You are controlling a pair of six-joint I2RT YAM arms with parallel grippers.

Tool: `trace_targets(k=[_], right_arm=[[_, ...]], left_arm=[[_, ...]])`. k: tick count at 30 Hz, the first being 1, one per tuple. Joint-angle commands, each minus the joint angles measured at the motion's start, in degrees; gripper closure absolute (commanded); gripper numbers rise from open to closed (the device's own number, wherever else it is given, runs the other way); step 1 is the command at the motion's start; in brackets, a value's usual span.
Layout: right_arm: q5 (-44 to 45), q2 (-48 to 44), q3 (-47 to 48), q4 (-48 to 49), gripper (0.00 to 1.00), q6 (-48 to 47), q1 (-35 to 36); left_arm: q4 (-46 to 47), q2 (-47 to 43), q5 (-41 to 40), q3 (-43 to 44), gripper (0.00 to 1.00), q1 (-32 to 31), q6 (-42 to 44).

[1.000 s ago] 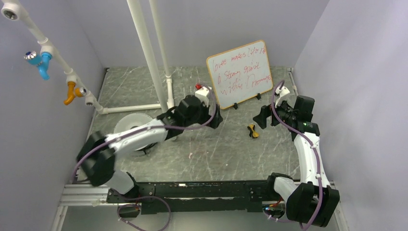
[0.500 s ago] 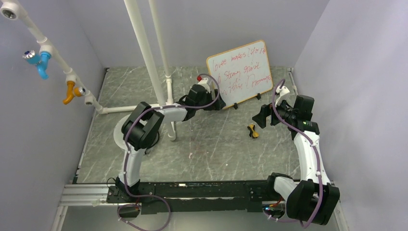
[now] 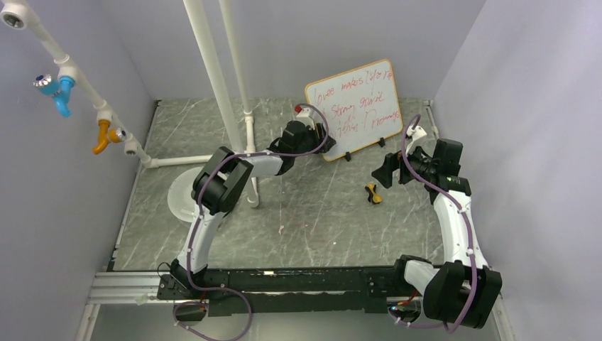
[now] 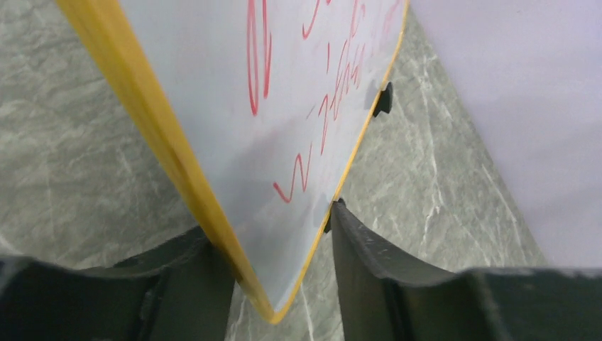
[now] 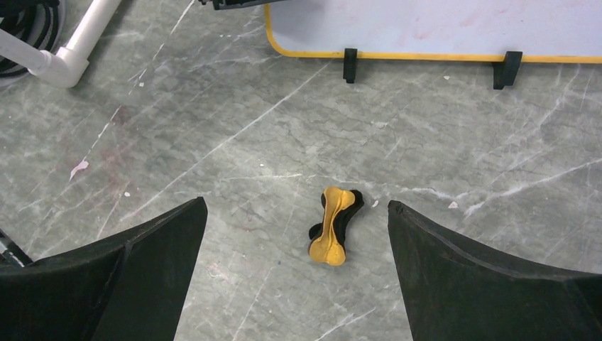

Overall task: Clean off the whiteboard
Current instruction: Pick up the whiteboard from the center of the board, then pick up the whiteboard eraser from the center of the board.

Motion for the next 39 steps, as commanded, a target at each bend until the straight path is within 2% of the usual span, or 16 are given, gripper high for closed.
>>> trace_targets(k=[1, 4, 5, 7, 8, 17, 28, 34, 36, 39], right_arm=[[-1.6, -0.3, 2.5, 1.0, 0.00, -0.2, 0.2], [-1.7, -0.6, 2.4, 0.9, 0.00, -0.2, 0.2], [-1.8, -0.6, 2.4, 0.9, 0.00, -0.3, 0.2], [-2.1, -0.7, 2.4, 0.8, 0.00, -0.4, 0.2], [-2.2, -0.8, 2.4, 0.7, 0.00, -0.5, 0.2], [-3.3, -1.7, 2.9, -0.4, 0.00, -1.5, 0.2], [-9.2, -3.9, 3.7, -4.4, 0.00, -6.1, 0.2], [-13.7, -5.0, 4.6, -8.0, 0.00, -9.9, 0.2], [-18.7, -5.4, 5.9, -12.5, 0.00, -15.4, 0.2], [-26.7, -5.7, 11.1, -30.4, 0.00, -33.0, 0.2]], left_arm=[[5.0, 1.8, 1.9, 4.1, 0.50, 0.9, 0.6], [7.1, 2.4, 3.4, 4.1, 0.63, 1.2, 1.0], [7.8, 2.4, 4.1, 4.1, 0.71, 1.3, 1.3], [8.1, 2.0, 6.2, 4.5, 0.93, 1.5, 2.6], [8.0, 1.5, 6.9, 4.7, 1.00, 1.5, 3.4], [7.1, -8.1, 10.7, 2.6, 1.00, 1.5, 12.5], [3.5, -19.7, 12.6, 4.9, 1.00, 1.5, 14.1], [3.8, -25.6, 12.8, 2.5, 1.00, 1.2, 13.2], [2.0, -28.2, 12.0, 1.4, 1.00, 0.6, 14.2], [0.3, -33.6, 11.5, -2.6, 1.00, -0.4, 14.7]])
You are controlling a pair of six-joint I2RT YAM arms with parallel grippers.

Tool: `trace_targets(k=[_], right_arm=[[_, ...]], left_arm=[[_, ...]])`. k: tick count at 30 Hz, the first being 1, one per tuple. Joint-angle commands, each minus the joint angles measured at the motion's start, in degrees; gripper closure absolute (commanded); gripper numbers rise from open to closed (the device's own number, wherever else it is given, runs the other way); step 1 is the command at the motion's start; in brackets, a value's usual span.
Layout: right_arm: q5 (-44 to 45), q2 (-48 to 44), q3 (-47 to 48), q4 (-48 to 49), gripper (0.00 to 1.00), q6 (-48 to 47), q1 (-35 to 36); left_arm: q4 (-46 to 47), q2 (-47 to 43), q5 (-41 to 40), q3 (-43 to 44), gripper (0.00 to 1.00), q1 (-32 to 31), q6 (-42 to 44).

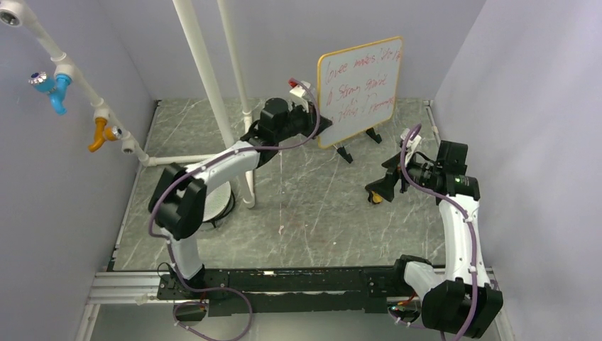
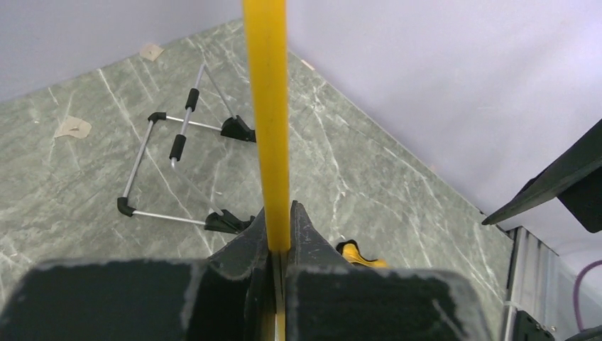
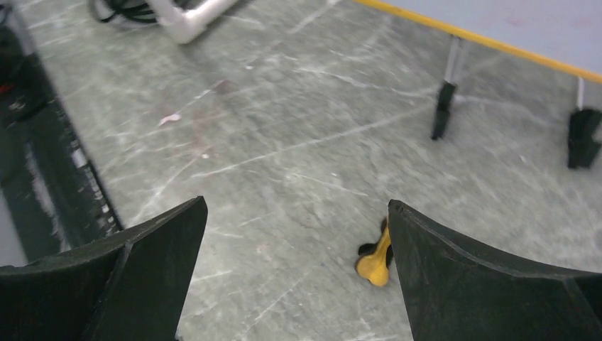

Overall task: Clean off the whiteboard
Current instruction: Pick up the whiteboard eraser from the center of the board.

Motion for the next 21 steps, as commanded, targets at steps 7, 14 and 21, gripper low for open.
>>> trace_targets(k=[7, 14, 21], right_arm=[[-5.9, -1.6, 15.0, -34.8, 0.00, -29.4, 0.2], [-3.3, -4.8, 9.2, -33.5, 0.01, -26.1, 0.2], [1.1, -5.7, 4.3, -27.9, 0.01, -21.0, 0.3]], left_arm=[[8.6, -28.1, -5.2, -18.7, 1.00, -7.0, 3.0], [11.0, -35.5, -10.7, -29.8, 1.00, -13.5, 4.6], [12.1, -34.8, -12.3, -33.9, 1.00, -15.6, 5.2]])
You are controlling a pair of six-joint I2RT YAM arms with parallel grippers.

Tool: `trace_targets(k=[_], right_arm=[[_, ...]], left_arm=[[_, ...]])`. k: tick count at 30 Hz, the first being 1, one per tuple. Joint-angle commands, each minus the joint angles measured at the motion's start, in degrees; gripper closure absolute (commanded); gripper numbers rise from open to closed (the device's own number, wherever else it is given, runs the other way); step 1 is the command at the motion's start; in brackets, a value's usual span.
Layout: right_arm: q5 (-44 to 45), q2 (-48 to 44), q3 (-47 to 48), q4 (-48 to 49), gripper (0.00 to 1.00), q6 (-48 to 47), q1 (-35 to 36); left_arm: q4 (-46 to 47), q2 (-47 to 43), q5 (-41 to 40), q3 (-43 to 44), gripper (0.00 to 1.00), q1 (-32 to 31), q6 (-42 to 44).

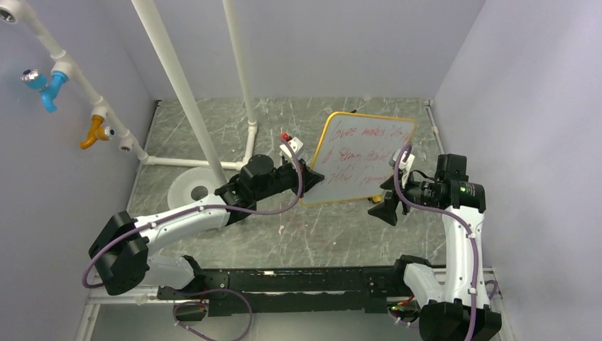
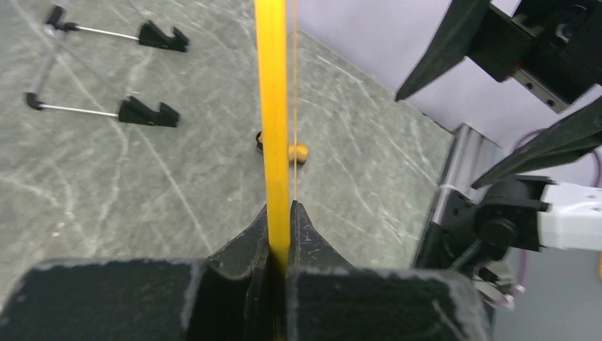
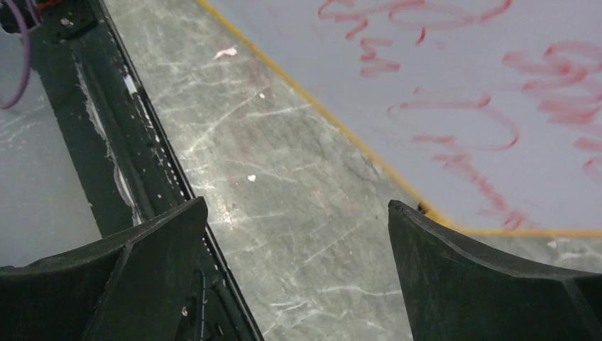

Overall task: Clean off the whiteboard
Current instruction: Pick up the whiteboard eraser from the center of the board.

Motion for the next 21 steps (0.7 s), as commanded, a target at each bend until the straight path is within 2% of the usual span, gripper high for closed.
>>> trace_targets(k=[1, 7, 10, 13, 21], right_arm=[[4.3, -0.2, -1.9, 4.6, 0.01, 3.2, 0.1], [6.6, -0.5, -4.1, 8.0, 0.02, 6.2, 0.0], [6.6, 0.2, -5.2, 10.3, 0.02, 8.9, 0.0], [6.5, 1.3, -5.6, 12.0, 0.02, 10.1, 0.0], [7.3, 2.1, -4.3, 12.7, 0.04, 11.8, 0.0]], left_arm=[[12.4, -3.0, -6.7, -1.4, 1.00, -2.5, 2.6], [20.6, -8.6, -22.0, -12.2, 1.00, -5.9, -0.7], [26.2, -9.0, -26.5, -14.8, 1.00, -7.3, -1.1], [29.5, -7.5, -25.8, -12.3, 1.00, -7.3, -0.2], [30.1, -6.0, -28.1, -2.6, 1.00, -7.2, 2.7]])
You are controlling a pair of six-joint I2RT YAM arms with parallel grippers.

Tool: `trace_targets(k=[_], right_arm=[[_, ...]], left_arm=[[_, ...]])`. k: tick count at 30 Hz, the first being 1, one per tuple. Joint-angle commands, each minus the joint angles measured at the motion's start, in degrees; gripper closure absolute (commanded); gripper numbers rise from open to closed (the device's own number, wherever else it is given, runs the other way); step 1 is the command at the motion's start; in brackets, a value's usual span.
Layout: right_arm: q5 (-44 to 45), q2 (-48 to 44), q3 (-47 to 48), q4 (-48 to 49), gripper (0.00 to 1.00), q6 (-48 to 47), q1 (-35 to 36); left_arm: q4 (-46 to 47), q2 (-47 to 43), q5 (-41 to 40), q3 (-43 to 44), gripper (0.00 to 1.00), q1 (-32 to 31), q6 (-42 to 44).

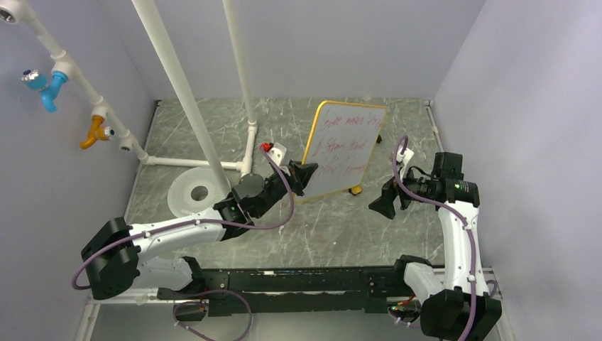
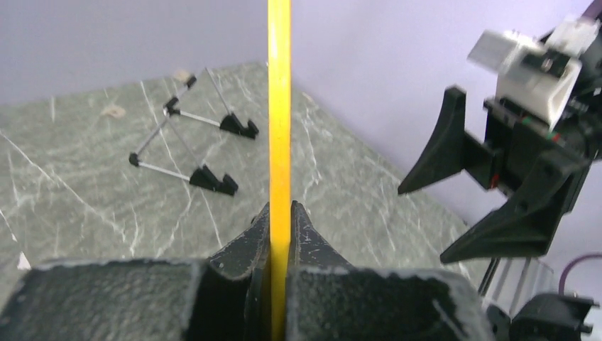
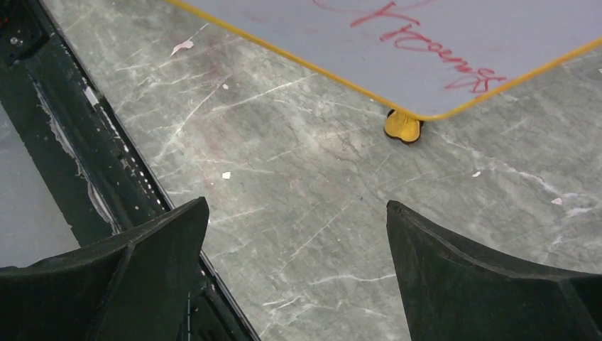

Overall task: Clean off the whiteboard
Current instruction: Pick up the whiteboard eraser from the center of the board.

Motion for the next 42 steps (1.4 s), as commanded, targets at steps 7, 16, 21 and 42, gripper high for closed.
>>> trace_targets(k=[7, 16, 21, 42], right_arm=[[0.5, 0.9, -1.6, 5.8, 0.04, 4.4, -0.1], [2.0, 7.2, -0.7, 9.7, 0.06, 7.8, 0.0], [4.4, 14.0, 1.1, 13.2, 0.13, 11.5, 1.5], [-3.6, 37.9, 13.1, 22.8, 0.14, 16.5, 9.8]], left_arm=[[16.5, -3.9, -4.6, 3.9, 1.00, 0.4, 1.5], [8.9, -12.8, -8.8, 0.9, 1.00, 0.5, 7.2], [5.3, -16.8, -9.1, -3.9, 1.00, 0.5, 3.6], [-8.5, -26.4, -1.3, -18.8, 1.00, 0.6, -3.6]])
